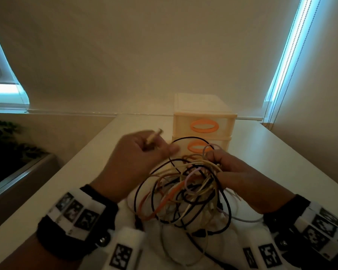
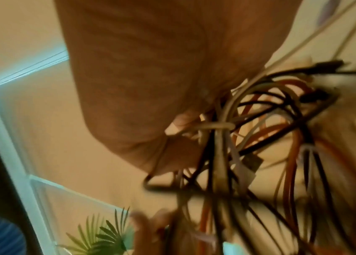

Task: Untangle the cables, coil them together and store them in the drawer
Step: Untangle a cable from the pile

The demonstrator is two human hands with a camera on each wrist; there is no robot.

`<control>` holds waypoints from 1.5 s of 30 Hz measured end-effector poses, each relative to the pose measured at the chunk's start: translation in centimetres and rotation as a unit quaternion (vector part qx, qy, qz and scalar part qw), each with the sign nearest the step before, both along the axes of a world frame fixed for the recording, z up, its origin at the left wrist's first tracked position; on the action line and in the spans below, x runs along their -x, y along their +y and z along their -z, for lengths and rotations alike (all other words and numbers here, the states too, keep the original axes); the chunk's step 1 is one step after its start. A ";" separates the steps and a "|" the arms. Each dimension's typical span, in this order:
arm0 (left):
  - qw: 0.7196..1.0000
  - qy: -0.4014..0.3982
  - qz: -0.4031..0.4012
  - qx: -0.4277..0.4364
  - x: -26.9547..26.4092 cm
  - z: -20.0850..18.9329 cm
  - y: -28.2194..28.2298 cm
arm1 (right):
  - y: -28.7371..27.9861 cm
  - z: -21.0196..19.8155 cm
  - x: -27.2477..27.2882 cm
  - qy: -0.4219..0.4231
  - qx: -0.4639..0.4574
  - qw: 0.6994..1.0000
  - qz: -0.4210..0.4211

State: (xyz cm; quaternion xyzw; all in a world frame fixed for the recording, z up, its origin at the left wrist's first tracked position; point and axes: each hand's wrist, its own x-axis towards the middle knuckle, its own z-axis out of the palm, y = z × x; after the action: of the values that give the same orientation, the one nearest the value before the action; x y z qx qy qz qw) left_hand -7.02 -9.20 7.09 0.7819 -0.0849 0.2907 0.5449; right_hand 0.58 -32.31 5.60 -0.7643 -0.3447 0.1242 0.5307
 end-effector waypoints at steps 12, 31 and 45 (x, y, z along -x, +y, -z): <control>0.948 -0.084 -0.059 0.302 0.1 -2.2 3.3 | 0.8 0.4 -0.6 -0.194 -0.033 0.967 0.160; 0.944 0.213 0.136 -0.214 -0.1 0.5 0.9 | -1.1 0.5 -0.5 -0.203 0.079 0.976 -0.025; 0.973 0.171 0.130 -0.082 -0.6 2.4 -1.0 | -1.0 1.2 -1.2 -0.233 0.074 0.970 -0.011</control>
State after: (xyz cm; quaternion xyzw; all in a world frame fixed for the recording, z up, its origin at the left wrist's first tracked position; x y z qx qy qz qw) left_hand -6.43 -10.22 4.74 0.8446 -0.1146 0.0714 0.5181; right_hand 1.75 -33.32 4.35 -0.8052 -0.4571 -0.0261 0.3769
